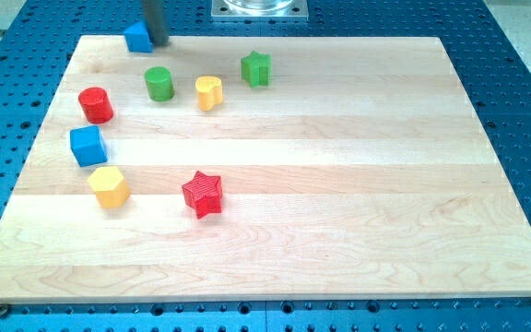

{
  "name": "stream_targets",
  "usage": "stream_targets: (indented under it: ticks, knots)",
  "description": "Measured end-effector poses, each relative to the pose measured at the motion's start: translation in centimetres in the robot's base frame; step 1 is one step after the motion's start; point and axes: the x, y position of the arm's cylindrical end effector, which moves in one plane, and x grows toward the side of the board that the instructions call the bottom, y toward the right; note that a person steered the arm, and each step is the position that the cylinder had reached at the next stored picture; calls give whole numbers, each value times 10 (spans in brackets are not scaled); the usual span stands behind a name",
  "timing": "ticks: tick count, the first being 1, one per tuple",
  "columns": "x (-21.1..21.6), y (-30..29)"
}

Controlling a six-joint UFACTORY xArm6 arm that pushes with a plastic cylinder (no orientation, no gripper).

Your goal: Move your arm close to the red circle

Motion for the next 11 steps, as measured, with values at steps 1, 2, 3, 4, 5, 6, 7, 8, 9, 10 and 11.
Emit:
stream_targets:
  ticks: [1, 2, 3, 4, 5, 6, 7, 8, 9, 10, 11]
  knots:
    - [8, -9]
    - [48, -13]
    - [103, -13]
    - [110, -71]
    - [108, -80]
    - [109, -83]
    - [116, -105]
    - [121, -116]
    - [122, -114]
    - [122, -97]
    - [122, -98]
